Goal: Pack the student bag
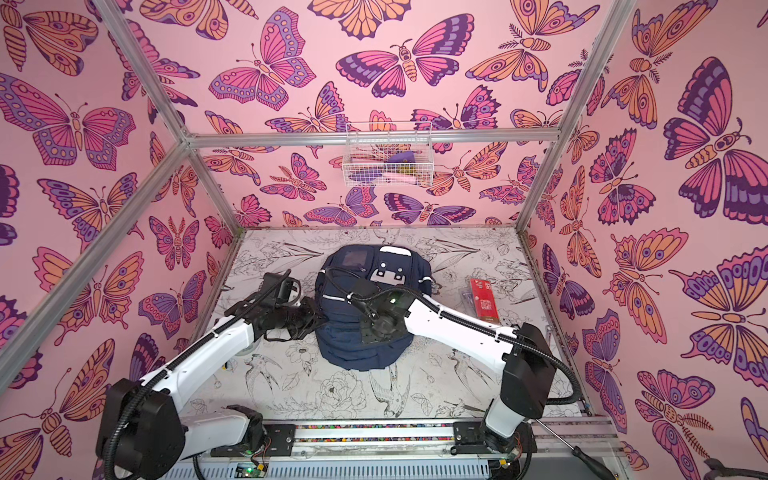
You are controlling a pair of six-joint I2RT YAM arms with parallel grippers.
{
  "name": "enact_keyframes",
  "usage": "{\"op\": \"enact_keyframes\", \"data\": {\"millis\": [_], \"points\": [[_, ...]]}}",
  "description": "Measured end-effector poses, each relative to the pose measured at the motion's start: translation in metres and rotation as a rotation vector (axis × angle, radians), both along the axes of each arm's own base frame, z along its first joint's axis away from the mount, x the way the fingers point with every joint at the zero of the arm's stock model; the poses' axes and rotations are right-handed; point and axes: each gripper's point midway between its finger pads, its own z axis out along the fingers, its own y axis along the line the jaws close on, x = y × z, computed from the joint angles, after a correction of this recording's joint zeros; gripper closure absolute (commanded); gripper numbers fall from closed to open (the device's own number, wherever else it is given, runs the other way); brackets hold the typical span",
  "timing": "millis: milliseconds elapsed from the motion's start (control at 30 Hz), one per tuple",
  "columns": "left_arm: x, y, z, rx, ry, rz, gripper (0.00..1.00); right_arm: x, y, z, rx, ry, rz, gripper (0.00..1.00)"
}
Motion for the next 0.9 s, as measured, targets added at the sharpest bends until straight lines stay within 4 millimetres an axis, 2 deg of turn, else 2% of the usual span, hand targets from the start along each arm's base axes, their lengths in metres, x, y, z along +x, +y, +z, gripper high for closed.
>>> {"op": "enact_keyframes", "data": {"millis": [300,333,433,500,633,767,900], "points": [[0.001,0.008,-0.002,0.026,0.000,0.002,1.00,0.003,-0.010,0.002,-0.019,-0.002,0.004,1.00],[0.001,0.009,-0.002,0.029,0.000,0.002,0.97,0.003,-0.010,0.002,-0.021,-0.003,0.010,1.00],[0.001,0.011,0.000,0.040,0.000,0.004,0.67,0.003,-0.010,0.002,-0.020,-0.002,0.016,1.00],[0.003,0.019,-0.001,0.064,0.001,0.029,0.56,0.002,-0.012,0.001,-0.029,0.004,0.015,1.00],[0.002,0.025,-0.002,0.094,0.009,0.050,0.42,0.003,-0.013,0.001,-0.026,0.009,0.010,1.00],[-0.001,0.022,0.012,0.082,-0.011,0.056,0.30,0.002,-0.011,0.001,-0.015,0.016,0.014,1.00],[-0.007,0.010,0.032,0.051,-0.050,0.043,0.26,0.002,-0.009,-0.001,-0.011,0.025,0.016,1.00]]}}
